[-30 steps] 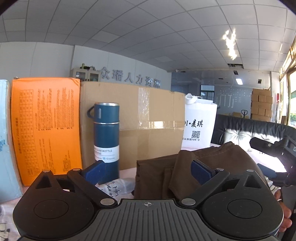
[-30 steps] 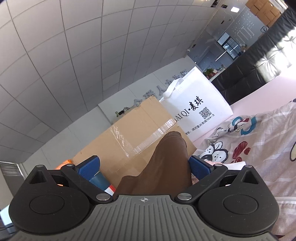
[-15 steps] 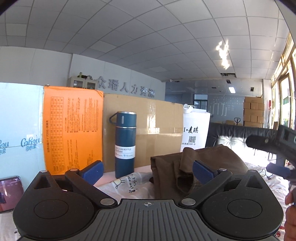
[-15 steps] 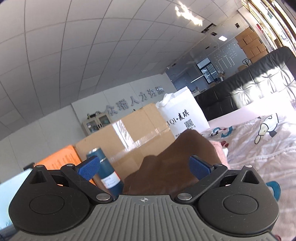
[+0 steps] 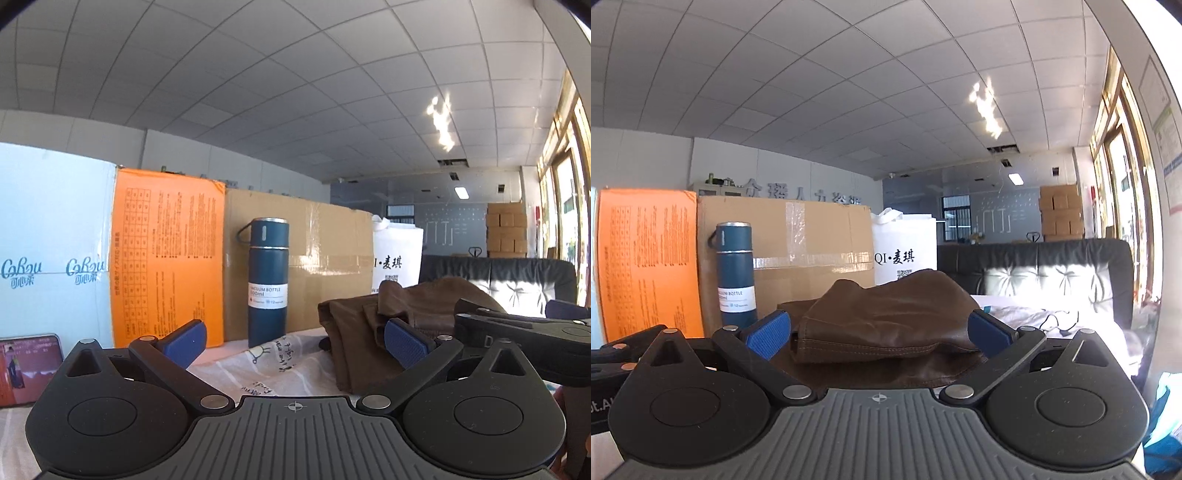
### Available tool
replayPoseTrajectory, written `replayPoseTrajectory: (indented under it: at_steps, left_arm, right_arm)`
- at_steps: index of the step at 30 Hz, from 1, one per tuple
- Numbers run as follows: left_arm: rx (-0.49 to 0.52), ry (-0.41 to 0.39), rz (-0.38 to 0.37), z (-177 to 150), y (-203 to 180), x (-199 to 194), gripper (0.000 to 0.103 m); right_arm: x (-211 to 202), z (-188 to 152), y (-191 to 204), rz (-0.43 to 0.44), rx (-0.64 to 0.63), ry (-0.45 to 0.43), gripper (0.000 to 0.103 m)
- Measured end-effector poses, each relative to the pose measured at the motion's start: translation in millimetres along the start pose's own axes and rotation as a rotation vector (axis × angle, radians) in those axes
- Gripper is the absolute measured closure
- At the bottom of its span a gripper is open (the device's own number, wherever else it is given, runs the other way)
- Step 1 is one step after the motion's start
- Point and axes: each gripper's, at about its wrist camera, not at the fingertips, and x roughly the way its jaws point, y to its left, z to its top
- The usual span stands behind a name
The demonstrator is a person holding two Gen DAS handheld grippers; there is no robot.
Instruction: Fold clothes
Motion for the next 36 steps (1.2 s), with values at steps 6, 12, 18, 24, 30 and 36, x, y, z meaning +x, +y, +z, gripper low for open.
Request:
replayPoseTrajectory:
  at_steps: [6,12,18,24,30,36]
  left_arm:
    - [-0.042,-0.001,0.03,-3,7,0,0.0]
    - [-0.071,0.009,0.049,-5,11,0,0.0]
    - [-0.06,0.012,0.053,-5,7,1,0.0]
    - [-0.062,0.011,0.059,-5,6,1,0.0]
    - [-0.063,0.012,0.069,-5,4,0,0.0]
    - [-0.061,0.014,0.068,-5,4,1,0.0]
  right_arm:
    - [11,-2,-10,-0.023,0.047,0.047,0.0]
    - [17,-4,-16,-0.011,0.091,0.071,0.0]
    - [12,-4,-18,0.005,0.093,0.067,0.0]
    - [9,-5,-20,0.012,0.096,0.068,0.0]
    - [10,-5,-20,0.017,0.095,0.071,0.0]
    - [11,-6,-21,0.019,0.095,0.072,0.0]
